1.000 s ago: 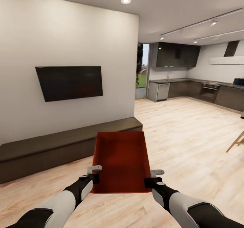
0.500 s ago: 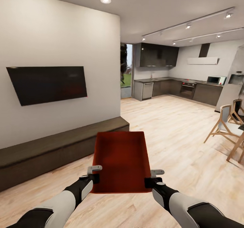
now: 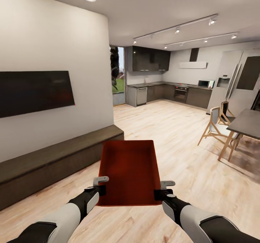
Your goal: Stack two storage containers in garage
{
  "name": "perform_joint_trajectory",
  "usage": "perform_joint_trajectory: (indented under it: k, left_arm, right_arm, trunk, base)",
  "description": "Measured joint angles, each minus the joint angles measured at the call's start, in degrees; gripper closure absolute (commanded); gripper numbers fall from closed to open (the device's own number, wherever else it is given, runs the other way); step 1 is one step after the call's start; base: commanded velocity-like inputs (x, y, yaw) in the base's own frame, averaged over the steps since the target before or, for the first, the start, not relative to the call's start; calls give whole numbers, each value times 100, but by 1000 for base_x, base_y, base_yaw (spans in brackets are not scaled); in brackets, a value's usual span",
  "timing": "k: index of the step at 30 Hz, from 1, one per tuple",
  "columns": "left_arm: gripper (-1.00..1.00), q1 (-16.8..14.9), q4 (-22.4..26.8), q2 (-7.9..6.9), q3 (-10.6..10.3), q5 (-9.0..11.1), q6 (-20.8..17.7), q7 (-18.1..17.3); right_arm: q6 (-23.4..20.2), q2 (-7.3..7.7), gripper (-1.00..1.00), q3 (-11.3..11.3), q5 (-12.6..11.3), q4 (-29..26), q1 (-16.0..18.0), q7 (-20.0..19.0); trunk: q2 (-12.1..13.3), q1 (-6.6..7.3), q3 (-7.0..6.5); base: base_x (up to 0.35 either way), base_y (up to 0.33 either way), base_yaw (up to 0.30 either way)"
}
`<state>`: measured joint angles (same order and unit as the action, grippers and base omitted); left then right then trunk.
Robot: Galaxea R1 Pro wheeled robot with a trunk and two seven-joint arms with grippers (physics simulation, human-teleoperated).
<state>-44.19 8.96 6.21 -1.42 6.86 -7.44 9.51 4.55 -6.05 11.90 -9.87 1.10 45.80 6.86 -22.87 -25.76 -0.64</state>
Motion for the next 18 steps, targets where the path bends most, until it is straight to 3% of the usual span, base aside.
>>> perform_joint_trajectory:
  k: [18]
  left_arm:
    - [100,1,-5,3,12,-11,1,1]
  right_arm:
    - [-2,2,100,13,-12,4,1,-3]
  trunk:
    - [0,0,0]
  base:
    - [0,0,-294]
